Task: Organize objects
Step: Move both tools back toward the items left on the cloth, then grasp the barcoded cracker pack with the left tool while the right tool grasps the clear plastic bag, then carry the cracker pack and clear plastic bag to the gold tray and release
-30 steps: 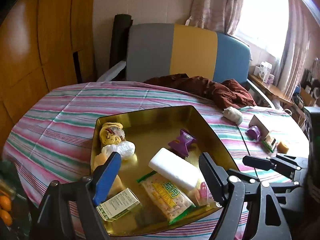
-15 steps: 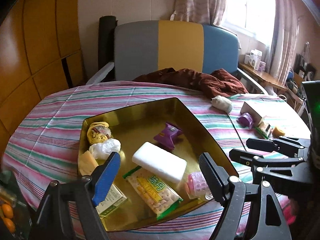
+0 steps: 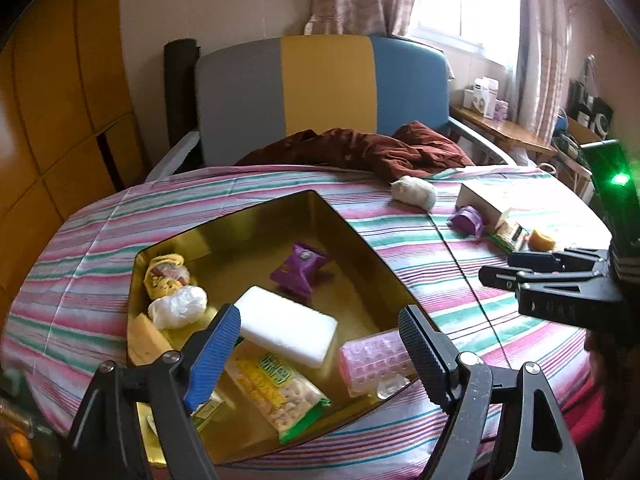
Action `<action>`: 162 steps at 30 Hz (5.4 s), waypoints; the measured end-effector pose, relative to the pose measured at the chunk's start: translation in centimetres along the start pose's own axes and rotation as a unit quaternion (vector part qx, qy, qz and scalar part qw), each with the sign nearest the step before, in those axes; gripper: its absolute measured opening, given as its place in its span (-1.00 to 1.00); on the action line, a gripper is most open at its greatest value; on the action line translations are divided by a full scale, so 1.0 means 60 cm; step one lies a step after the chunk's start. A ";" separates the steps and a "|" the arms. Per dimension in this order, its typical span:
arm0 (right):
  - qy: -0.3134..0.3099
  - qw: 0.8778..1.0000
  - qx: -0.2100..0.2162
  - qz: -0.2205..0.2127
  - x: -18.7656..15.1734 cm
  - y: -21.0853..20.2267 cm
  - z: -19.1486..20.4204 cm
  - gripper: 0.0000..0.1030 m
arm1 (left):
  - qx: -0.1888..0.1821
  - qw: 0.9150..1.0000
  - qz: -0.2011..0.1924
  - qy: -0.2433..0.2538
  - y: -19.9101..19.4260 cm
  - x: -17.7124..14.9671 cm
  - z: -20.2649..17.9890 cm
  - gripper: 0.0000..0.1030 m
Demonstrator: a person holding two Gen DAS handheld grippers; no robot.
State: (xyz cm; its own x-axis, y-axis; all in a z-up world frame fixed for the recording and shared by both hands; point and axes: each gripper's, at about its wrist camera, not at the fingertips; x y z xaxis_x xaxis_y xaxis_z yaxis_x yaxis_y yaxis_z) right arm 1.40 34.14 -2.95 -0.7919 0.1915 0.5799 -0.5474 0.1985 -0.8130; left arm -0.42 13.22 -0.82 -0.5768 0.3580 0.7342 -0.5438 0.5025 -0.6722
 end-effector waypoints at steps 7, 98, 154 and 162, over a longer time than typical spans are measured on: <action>0.020 0.999 -0.034 0.003 0.009 0.005 -0.062 -0.04 | -0.013 1.000 0.005 0.022 0.013 0.011 -0.028 0.60; 0.400 0.896 -0.095 0.164 -0.119 0.104 -0.497 0.28 | -0.192 0.956 0.166 0.147 0.312 0.022 -0.352 0.43; 0.135 0.987 0.085 0.034 0.002 0.032 -0.162 -0.08 | -0.109 0.992 0.025 -0.064 0.041 0.020 -0.012 -0.11; 0.083 0.986 0.144 0.014 0.035 0.006 -0.025 -0.08 | -0.099 0.984 0.018 -0.147 0.042 0.014 0.098 -0.11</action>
State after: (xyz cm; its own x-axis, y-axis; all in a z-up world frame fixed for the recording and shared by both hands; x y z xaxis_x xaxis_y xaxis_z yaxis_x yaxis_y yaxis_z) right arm -0.06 36.06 -1.92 -0.7655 0.3518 0.5388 -0.5993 -0.0850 -0.7960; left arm -5.88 10.16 -2.45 -0.7601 0.1498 0.6323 -0.4078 0.6477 -0.6436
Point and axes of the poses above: each gripper's, at about its wrist camera, not at the fingertips, and y roughly the way its jaws point, z to its left, x to its top, and after that the axes turned 10 degrees about -x, right-handed
